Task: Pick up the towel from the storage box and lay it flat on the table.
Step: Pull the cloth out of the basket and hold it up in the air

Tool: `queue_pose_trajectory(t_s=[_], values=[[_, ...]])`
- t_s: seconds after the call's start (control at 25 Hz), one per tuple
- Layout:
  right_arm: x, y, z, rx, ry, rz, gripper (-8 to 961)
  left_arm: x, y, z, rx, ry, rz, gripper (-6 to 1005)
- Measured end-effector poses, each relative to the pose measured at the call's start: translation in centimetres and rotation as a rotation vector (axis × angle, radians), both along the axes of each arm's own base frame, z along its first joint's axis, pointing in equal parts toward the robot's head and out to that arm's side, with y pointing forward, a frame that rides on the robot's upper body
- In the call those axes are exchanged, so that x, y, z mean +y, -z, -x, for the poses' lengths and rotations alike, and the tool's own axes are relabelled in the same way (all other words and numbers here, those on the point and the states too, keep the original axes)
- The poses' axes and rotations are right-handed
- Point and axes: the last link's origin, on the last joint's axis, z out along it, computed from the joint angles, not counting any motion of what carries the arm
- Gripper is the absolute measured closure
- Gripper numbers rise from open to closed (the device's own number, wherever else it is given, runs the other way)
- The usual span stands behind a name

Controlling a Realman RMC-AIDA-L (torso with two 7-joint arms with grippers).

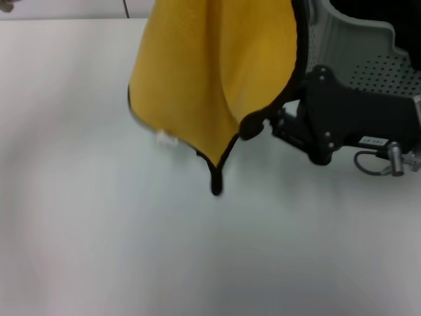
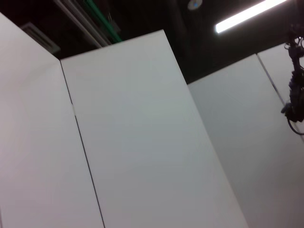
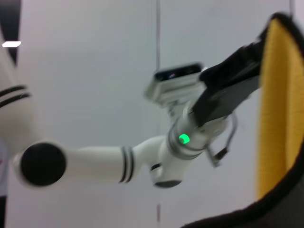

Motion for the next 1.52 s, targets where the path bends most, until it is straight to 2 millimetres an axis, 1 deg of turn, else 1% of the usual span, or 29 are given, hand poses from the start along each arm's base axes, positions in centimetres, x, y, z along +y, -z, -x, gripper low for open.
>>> queue_pose_trajectory(t_s=[0.24,0.32,0.64,0.76,0.88,0.96,1.12,1.4,1.52], values=[[-0.1,-0.7,-0.8,0.022,0.056,0.018,846,-0.2,-0.7,0.6,-0.016,-0.007,-0.027,978],[-0.2,-1.0,-1.1,0.024,0.081,0.047,846,-0.4,-0.8,0.7,-0.012,-0.004,-0.039,978],[-0.1,-1.7,-0.7,0.022,0.078,0.134,840,-1.2,-1.0,0.9,-0.007,0.03,-0.044,978],[-0.4,-1.9,-0.7,0.038,0.077,0.153,734,-1.3,-1.1,1.1,-0.011,0.025,-0.048,977],[-0.8,-2.7,-0.9,0.079,0.066,0.157,629,-1.6,-1.4,1.5,-0.026,0.019,-0.058,977],[-1.1,-3.2,-1.1,0.108,0.057,0.164,436,-1.7,-1.5,1.6,-0.027,0.02,-0.059,977],[-1.7,-4.0,-1.5,0.149,0.042,0.174,374,-1.8,-1.6,1.7,-0.022,0.023,-0.055,977],[-1.7,-4.8,-2.1,0.184,0.076,0.203,265,-2.2,-1.7,1.8,-0.021,0.04,-0.051,977],[-1.9,-5.4,-2.5,0.224,0.096,0.19,271,-2.3,-1.7,1.8,-0.025,0.045,-0.051,977]])
